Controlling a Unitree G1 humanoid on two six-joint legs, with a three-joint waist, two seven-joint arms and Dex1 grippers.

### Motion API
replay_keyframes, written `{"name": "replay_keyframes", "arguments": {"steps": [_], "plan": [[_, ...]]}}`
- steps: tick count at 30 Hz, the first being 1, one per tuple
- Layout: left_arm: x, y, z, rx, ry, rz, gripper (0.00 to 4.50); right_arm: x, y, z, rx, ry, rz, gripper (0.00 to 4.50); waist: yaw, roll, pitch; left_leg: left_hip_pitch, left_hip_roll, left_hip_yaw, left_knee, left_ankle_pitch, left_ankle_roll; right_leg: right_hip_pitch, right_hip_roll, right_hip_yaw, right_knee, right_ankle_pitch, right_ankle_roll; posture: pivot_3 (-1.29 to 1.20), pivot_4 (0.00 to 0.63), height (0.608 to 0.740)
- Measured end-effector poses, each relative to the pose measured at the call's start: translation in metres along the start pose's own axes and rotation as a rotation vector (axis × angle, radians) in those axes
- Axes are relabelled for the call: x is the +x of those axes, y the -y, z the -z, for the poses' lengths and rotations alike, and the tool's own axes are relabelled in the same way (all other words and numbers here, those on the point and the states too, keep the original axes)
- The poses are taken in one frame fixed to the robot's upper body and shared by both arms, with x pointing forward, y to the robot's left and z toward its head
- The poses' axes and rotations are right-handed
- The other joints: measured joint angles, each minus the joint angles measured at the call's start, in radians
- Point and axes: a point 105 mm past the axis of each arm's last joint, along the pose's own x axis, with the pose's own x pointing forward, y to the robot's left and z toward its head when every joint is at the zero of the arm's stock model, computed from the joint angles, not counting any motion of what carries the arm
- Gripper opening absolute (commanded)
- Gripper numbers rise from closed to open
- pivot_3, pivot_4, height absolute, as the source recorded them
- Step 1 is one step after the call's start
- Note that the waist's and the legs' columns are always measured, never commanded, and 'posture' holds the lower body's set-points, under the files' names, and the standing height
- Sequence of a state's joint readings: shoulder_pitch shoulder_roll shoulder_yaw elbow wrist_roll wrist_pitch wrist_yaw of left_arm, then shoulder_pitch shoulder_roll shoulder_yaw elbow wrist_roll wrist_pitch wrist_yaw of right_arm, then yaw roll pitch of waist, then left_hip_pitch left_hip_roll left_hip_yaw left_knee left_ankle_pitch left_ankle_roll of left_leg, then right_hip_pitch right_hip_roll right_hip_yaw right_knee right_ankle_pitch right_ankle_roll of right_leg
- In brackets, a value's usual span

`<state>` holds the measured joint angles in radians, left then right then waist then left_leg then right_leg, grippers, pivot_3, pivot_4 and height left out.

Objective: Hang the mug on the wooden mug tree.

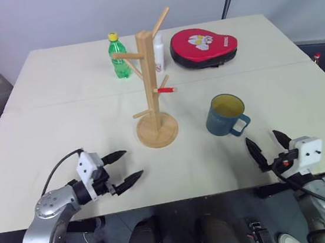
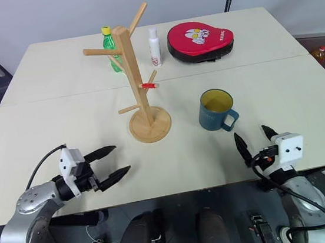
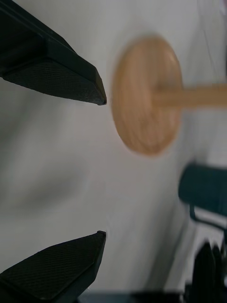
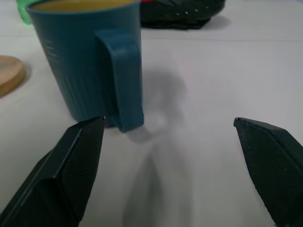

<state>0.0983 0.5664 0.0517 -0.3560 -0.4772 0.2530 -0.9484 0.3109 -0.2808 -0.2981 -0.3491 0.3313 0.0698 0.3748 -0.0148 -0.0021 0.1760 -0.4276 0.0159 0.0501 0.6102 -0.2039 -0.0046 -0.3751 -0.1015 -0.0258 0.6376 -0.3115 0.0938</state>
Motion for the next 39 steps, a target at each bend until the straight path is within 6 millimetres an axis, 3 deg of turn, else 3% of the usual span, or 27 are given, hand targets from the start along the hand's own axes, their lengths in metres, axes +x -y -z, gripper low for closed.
{"name": "replay_keyframes", "arguments": {"steps": [4,13,36,39], "plan": [[0.014,0.012,-0.011,0.043,0.024,0.085,4.50,0.005,-0.012,0.002,-0.018,0.015,-0.010,4.49,0.000,0.000,0.000,0.000,0.000,0.000,0.000,0.000,0.000,0.001,0.000,0.000,-0.001,0.000,0.000,0.00,0.150,0.740],[0.031,0.020,-0.026,0.093,0.074,0.154,4.50,0.020,-0.008,0.011,-0.054,0.018,0.072,4.49,0.001,0.000,0.000,0.000,0.000,0.000,0.000,0.001,0.002,0.001,0.002,0.000,-0.001,0.001,0.000,0.00,0.150,0.740],[0.037,0.021,-0.034,0.127,0.111,0.161,4.50,0.044,0.002,0.009,-0.072,0.026,0.175,4.49,0.002,0.000,0.000,0.000,0.000,0.000,0.002,0.002,0.004,0.002,0.004,-0.001,0.001,0.001,0.001,0.00,0.150,0.740],[0.039,0.022,-0.034,0.128,0.111,0.164,4.50,0.046,-0.001,0.009,-0.059,0.022,0.158,3.59,0.001,0.000,0.000,0.000,0.000,0.000,0.003,0.002,0.004,0.002,0.004,-0.001,0.001,0.001,0.001,0.00,0.150,0.740]]}}
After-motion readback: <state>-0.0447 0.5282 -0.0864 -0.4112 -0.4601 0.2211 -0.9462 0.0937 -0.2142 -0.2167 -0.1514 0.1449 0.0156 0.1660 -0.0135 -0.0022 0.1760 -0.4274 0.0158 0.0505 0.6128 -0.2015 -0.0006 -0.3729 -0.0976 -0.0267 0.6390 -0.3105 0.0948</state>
